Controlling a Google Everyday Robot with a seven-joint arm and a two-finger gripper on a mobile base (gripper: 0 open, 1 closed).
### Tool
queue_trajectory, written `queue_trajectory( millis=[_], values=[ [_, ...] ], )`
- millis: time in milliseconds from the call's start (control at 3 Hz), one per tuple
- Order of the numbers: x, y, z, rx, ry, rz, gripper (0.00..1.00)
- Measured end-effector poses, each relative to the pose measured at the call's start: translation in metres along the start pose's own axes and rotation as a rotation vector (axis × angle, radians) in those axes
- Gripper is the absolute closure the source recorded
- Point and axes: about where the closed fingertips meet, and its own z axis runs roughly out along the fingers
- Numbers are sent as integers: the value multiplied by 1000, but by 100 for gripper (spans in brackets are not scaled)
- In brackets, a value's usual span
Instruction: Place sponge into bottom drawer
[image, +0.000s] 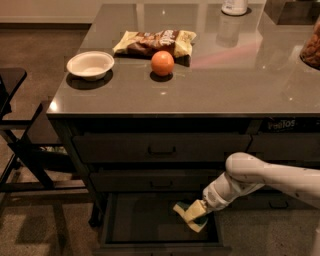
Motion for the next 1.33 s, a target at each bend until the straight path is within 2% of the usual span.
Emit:
queue_trajectory(
  millis=[333, 667, 1000, 1333],
  values=[
    [-5, -21, 51, -52, -28, 101, 100],
    [-11, -30, 91, -93, -43, 172, 100],
    [-11, -30, 91, -93, -43, 172, 100],
    [-13, -35, 111, -126, -37, 198, 100]
  ],
)
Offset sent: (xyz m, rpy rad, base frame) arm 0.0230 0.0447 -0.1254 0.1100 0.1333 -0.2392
